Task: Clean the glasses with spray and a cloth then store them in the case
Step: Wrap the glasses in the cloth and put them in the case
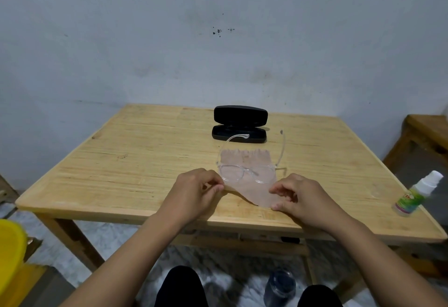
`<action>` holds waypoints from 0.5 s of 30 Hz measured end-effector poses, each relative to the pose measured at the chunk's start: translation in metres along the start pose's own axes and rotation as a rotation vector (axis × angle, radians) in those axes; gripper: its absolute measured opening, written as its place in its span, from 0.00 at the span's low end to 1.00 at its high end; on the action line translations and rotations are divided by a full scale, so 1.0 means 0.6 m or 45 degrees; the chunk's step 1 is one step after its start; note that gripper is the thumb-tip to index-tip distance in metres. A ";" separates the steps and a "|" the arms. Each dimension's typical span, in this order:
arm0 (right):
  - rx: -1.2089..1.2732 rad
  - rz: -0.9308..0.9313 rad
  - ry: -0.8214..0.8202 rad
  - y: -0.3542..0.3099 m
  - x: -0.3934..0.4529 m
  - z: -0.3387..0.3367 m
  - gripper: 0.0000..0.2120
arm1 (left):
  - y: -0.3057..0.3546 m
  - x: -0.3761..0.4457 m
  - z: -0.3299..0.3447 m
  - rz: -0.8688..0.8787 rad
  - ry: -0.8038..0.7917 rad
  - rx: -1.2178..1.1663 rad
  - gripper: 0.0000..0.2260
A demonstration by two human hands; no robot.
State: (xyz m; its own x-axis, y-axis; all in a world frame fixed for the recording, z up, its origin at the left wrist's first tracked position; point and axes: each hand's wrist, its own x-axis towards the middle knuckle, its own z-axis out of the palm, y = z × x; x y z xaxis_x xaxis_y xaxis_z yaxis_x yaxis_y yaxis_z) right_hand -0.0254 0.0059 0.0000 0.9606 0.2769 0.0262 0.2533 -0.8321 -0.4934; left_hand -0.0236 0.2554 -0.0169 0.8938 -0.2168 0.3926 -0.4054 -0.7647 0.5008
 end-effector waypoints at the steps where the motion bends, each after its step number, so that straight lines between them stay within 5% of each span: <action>1: -0.014 -0.010 0.000 0.001 -0.001 0.001 0.11 | -0.001 -0.001 0.001 -0.008 -0.007 0.003 0.02; 9: 0.168 0.054 0.178 -0.003 0.002 -0.005 0.02 | -0.009 0.005 -0.001 -0.063 0.010 0.031 0.03; 15: 0.811 0.324 0.300 -0.017 0.017 -0.005 0.03 | 0.013 0.025 -0.002 -0.267 0.088 -0.123 0.02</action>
State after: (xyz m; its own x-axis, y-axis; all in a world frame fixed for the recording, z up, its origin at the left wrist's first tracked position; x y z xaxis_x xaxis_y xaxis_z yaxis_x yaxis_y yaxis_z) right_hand -0.0179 0.0159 0.0083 0.9982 -0.0590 -0.0057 -0.0286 -0.3954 -0.9181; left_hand -0.0135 0.2469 -0.0058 0.9465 -0.0150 0.3224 -0.2319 -0.7265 0.6469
